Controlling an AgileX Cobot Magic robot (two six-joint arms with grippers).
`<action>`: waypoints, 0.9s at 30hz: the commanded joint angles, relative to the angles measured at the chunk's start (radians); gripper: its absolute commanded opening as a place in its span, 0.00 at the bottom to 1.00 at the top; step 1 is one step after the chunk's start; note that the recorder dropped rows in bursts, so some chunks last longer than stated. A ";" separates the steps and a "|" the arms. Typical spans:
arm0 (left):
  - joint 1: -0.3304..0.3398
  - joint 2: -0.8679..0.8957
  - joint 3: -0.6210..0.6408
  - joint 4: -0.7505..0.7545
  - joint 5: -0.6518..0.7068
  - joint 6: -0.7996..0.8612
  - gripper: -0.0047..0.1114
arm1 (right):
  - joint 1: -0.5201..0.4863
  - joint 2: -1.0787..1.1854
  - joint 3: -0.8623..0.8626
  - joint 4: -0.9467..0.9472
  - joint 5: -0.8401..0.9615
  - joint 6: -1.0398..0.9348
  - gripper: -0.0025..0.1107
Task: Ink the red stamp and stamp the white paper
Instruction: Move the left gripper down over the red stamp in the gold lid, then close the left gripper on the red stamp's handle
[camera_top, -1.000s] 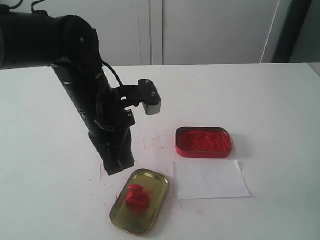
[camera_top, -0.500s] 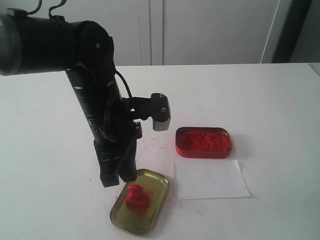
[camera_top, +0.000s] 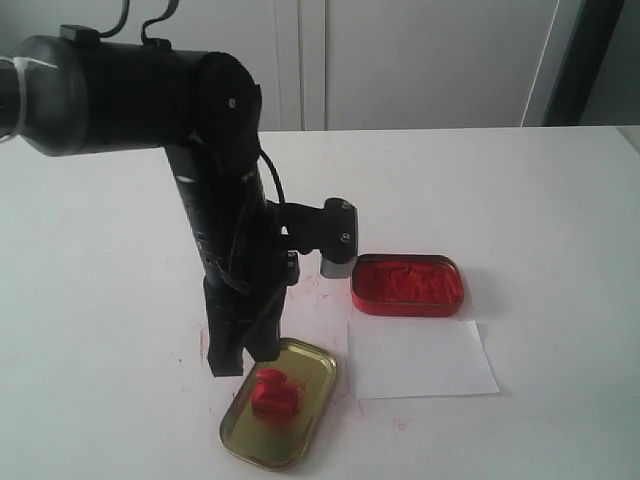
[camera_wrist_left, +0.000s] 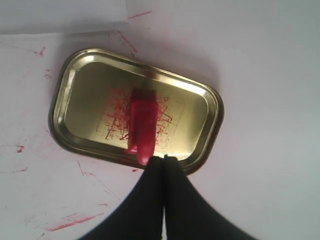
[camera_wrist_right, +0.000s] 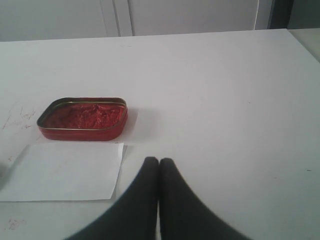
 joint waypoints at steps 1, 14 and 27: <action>-0.040 -0.003 -0.002 0.034 -0.019 -0.052 0.04 | 0.004 -0.006 0.005 0.002 -0.014 0.004 0.02; -0.024 -0.087 0.160 -0.003 -0.182 0.003 0.04 | 0.004 -0.006 0.005 0.002 -0.014 0.004 0.02; 0.009 -0.043 0.160 -0.086 -0.170 0.099 0.30 | 0.004 -0.006 0.005 0.002 -0.014 0.004 0.02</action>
